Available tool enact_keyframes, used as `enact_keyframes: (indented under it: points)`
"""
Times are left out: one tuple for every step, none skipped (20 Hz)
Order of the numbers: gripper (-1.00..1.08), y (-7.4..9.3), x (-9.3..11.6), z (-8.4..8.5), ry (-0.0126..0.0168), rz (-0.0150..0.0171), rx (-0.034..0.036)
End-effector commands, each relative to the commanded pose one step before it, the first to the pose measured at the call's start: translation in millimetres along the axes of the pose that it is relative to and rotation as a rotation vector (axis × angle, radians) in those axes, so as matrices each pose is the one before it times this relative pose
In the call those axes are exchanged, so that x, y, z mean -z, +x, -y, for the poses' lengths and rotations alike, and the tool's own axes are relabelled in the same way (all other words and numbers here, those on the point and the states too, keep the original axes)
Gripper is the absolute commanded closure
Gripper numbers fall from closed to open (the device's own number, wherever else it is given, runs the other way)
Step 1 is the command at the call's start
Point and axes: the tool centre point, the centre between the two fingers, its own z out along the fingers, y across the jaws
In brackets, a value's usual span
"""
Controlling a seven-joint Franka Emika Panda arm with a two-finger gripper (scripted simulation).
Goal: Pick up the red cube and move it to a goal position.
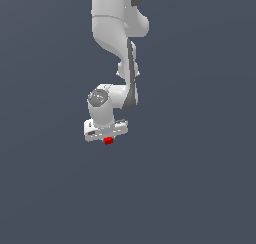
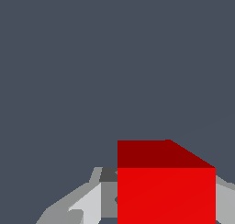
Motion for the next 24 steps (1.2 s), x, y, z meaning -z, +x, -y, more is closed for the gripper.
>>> enact_keyframes:
  points:
    - [1.08, 0.35, -0.37, 0.37, 0.00015, -0.00040, 0.00183]
    - [1.08, 0.00, 0.00, 0.00, 0.00000, 0.00000, 0.00000]
    - [1.08, 0.00, 0.00, 0.00, 0.00000, 0.00000, 0.00000]
    - [1.08, 0.00, 0.00, 0.00, 0.00000, 0.00000, 0.00000]
    - [1.08, 0.00, 0.00, 0.00, 0.00000, 0.00000, 0.00000]
    - [1.08, 0.00, 0.00, 0.00, 0.00000, 0.00000, 0.00000]
    - [1.08, 0.00, 0.00, 0.00, 0.00000, 0.00000, 0.00000]
    - [1.08, -0.32, 0.36, -0.63, -0.00025, 0.00008, -0.00117]
    - [1.08, 0.14, 0.30, 0.27, 0.00000, 0.00000, 0.00000]
    - [1.08, 0.41, 0.91, 0.80, 0.00000, 0.00000, 0.00000]
    - [1.08, 0.68, 1.53, 1.33, 0.00000, 0.00000, 0.00000]
    - [1.08, 0.96, 2.15, 1.87, 0.00000, 0.00000, 0.00000]
    - [1.08, 1.25, 2.78, 2.42, 0.00000, 0.00000, 0.00000]
    - [1.08, 1.54, 3.44, 2.98, 0.00000, 0.00000, 0.00000]
    - [1.08, 1.84, 4.11, 3.57, 0.00000, 0.00000, 0.00000]
    - [1.08, 2.15, 4.78, 4.14, 0.00000, 0.00000, 0.00000]
    - [1.08, 2.44, 5.42, 4.68, 0.00000, 0.00000, 0.00000]
    - [1.08, 2.71, 6.02, 5.18, 0.00000, 0.00000, 0.00000]
    - [1.08, 2.98, 6.57, 5.65, 0.00000, 0.00000, 0.00000]
    - [1.08, 3.36, 7.10, 6.41, -0.00041, 0.00014, 0.00054]
    - [1.08, 3.48, 7.58, 6.48, 0.00000, 0.00000, 0.00000]
    - [1.08, 3.72, 8.04, 6.84, 0.00000, 0.00000, 0.00000]
    - [1.08, 3.95, 8.47, 7.19, 0.00000, 0.00000, 0.00000]
    - [1.08, 4.10, 8.72, 7.38, 0.00000, 0.00000, 0.00000]
